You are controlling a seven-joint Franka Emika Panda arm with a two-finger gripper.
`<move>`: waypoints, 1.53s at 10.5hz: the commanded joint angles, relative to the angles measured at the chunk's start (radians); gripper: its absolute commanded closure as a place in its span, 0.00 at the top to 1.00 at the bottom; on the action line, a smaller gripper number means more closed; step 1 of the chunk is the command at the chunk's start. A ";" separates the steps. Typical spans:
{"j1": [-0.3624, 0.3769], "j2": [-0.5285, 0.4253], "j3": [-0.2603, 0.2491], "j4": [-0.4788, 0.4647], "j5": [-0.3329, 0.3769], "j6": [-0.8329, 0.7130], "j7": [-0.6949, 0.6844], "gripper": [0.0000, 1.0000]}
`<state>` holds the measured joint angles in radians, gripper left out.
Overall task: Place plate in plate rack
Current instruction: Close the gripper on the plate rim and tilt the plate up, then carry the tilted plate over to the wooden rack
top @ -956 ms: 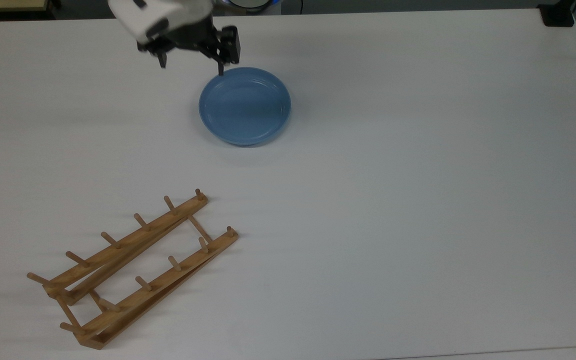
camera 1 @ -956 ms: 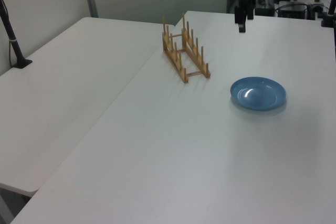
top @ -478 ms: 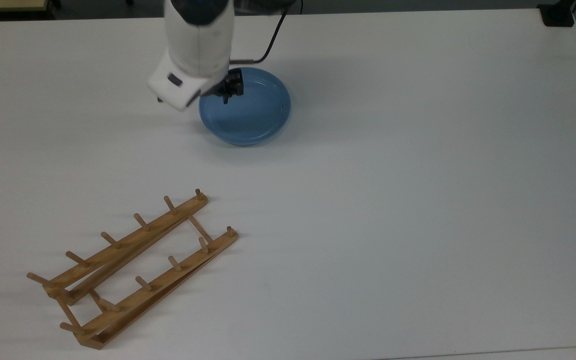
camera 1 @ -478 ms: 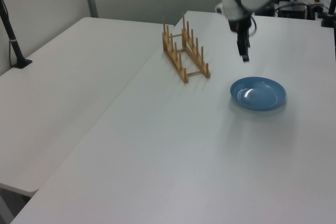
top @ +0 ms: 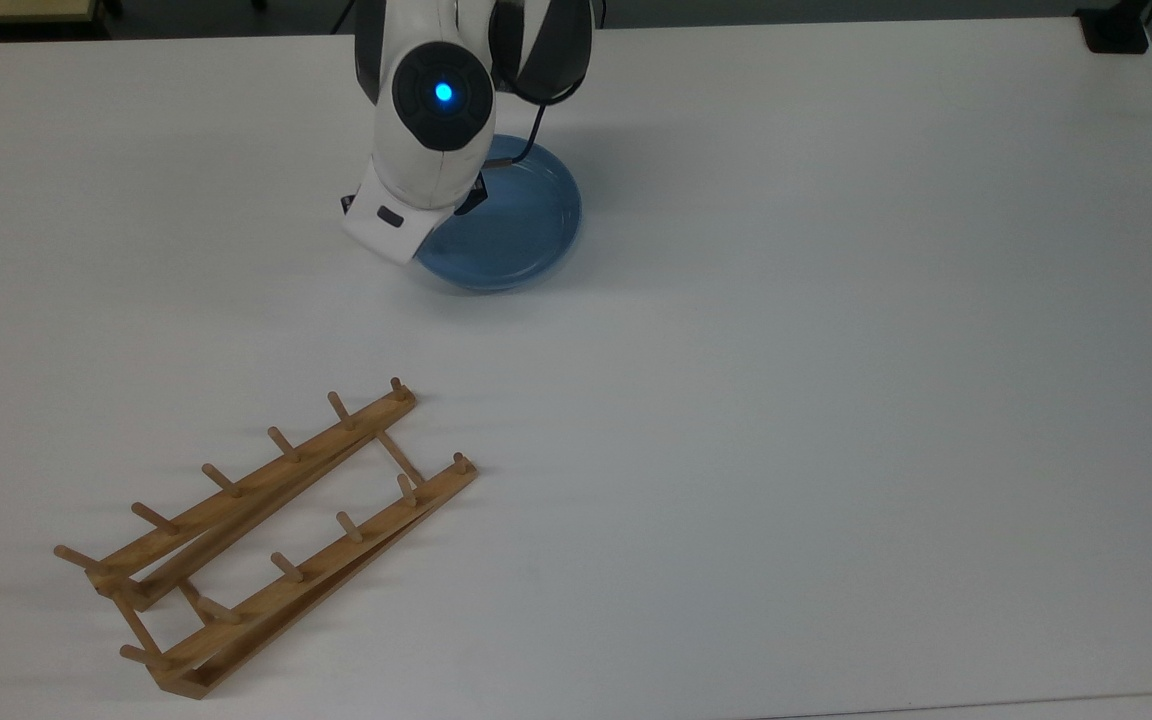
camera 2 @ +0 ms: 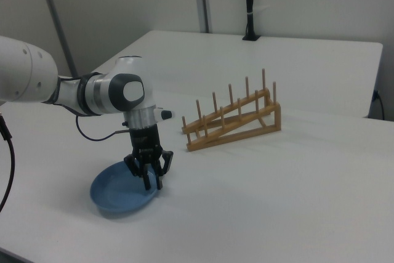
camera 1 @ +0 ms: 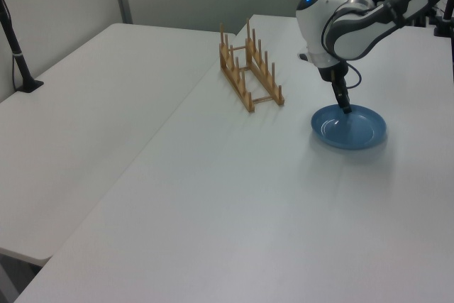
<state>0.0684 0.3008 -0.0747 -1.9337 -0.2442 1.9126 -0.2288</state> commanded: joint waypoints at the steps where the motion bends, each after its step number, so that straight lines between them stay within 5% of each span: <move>1: 0.008 0.012 -0.001 -0.011 -0.015 0.029 -0.015 0.15; 4: -0.002 0.008 -0.001 0.042 -0.007 0.016 -0.017 0.00; 13: -0.056 0.009 -0.016 0.433 0.009 0.029 0.031 0.00; 16: -0.062 0.008 -0.019 0.486 -0.001 0.245 0.217 0.00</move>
<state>0.0026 0.3067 -0.0841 -1.4714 -0.2438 2.0011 -0.1483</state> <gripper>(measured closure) 0.952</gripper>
